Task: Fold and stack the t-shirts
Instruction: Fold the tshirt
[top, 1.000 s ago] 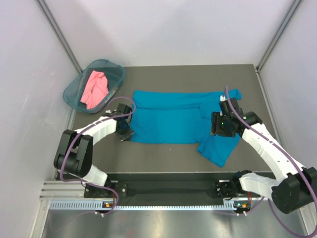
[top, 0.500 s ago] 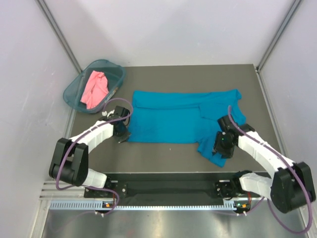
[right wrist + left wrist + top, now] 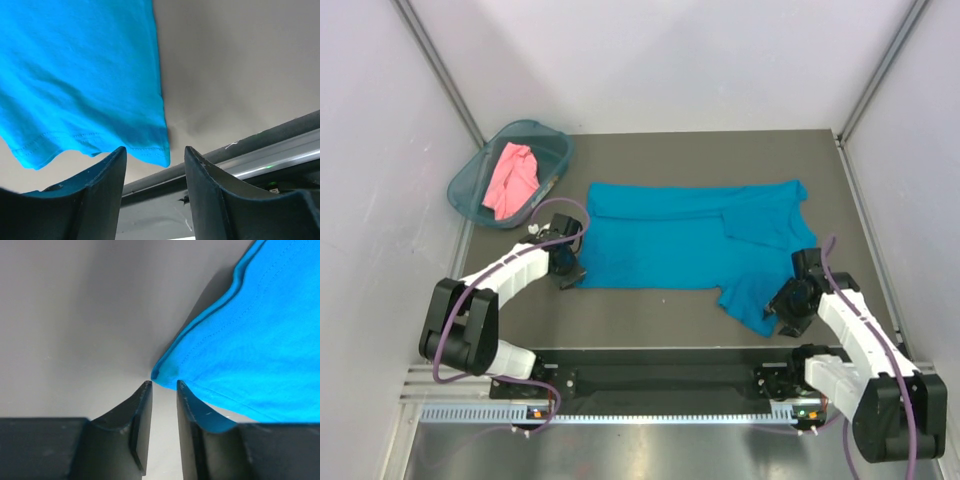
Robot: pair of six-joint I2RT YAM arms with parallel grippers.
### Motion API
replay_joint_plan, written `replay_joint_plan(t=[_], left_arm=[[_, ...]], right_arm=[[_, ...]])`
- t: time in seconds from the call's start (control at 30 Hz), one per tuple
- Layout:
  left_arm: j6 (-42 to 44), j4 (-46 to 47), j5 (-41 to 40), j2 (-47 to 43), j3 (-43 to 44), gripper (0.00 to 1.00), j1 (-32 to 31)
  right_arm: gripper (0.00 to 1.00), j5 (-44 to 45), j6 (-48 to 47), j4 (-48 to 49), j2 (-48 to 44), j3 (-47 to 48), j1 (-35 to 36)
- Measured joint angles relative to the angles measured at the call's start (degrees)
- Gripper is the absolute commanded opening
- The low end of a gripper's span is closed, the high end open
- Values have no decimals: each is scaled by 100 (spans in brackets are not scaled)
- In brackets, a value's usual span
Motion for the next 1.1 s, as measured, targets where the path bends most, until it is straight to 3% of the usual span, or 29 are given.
replay_joint_plan(t=[0.13,0.47,0.73,0.83,0.87,0.93,1.1], left_arm=[[26,-74,-2,0,48,34,0],[164,-225,-96,-2,398,38,0],[280,-291,-151,-52,452,41,22],[299,-295,-153,-87,452,41,33],[306,-297,-151,-92,452,41,33],[308,-297,-149,-92,452,41,33],[308,-293,-129,-92,452,44,39]], right_arm=[[48,-28,101,20,256,-2,0],[31,-166,363,153,507,-68,0],[31,-173,553,251,501,-260,0],[25,-166,584,256,507,-269,0],[14,-151,590,245,511,-269,0],[1,-142,597,227,516,-280,0],[0,-160,656,225,487,-291,0]])
